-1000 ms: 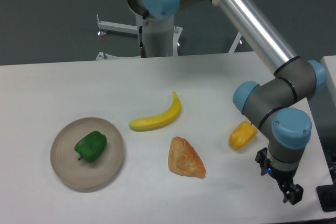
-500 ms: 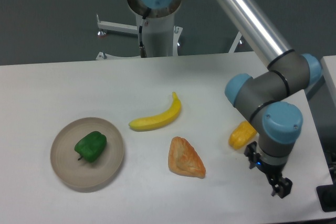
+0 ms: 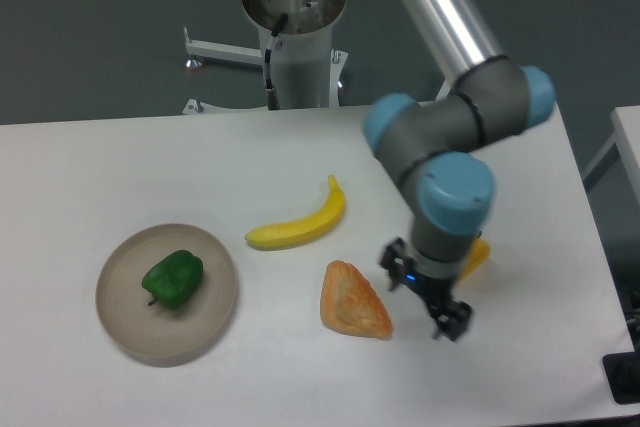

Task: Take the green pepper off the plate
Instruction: 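Move the gripper over the table to above the green pepper on the plate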

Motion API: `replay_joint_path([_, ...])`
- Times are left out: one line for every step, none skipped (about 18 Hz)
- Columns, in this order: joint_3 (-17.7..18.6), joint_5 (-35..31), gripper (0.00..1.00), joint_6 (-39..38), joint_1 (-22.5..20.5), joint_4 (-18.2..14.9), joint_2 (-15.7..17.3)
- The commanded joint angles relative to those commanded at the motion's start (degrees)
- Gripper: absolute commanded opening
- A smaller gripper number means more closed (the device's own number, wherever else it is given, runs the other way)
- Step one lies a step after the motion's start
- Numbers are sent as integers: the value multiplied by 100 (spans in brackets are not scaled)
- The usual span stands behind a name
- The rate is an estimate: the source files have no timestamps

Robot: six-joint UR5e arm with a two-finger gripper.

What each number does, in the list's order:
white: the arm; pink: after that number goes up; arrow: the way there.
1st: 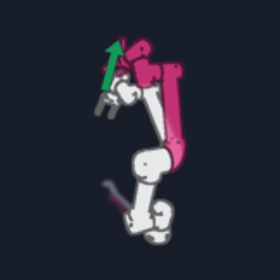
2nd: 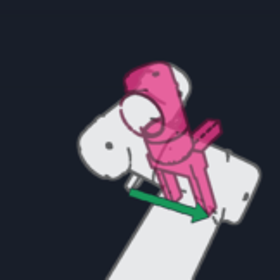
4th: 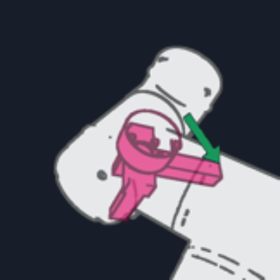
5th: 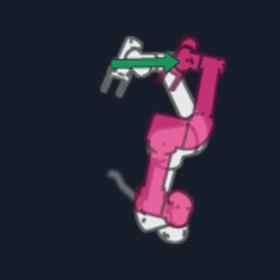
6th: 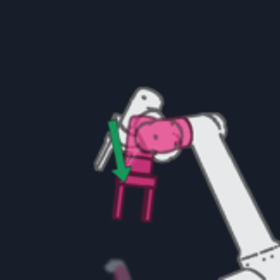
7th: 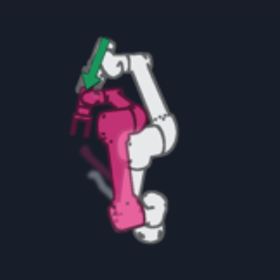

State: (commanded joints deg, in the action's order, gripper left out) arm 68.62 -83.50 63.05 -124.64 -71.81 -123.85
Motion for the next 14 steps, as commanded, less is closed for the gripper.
replay_joint_path([255, 26, 100, -221, 106, 96, 132])
replay_joint_path([501, 62, 100, -379, 211, 228, 281])
replay_joint_path([747, 114, 100, -538, 308, 351, 422])
replay_joint_path([949, 184, 100, -765, 413, 483, 519])
replay_joint_path([1143, 272, 100, -1029, 519, 623, 598])
replay_joint_path([1345, 334, 100, -1284, 624, 772, 669])
replay_joint_path([1530, 360, 100, -1486, 721, 930, 748])
replay_joint_path([1680, 387, 100, -1654, 826, 1071, 818])
replay_joint_path([1803, 465, 100, -1873, 923, 1195, 880])
replay_joint_path([1908, 544, 100, -2075, 985, 1257, 933])
replay_joint_path([1997, 606, 100, -2216, 1038, 1283, 977])
replay_joint_path([2076, 650, 100, -2357, 1125, 1310, 1012])
replay_joint_path([2094, 659, 100, -2480, 1204, 1327, 1021])
replay_joint_path([2120, 677, 100, -2612, 1257, 1380, 1012])
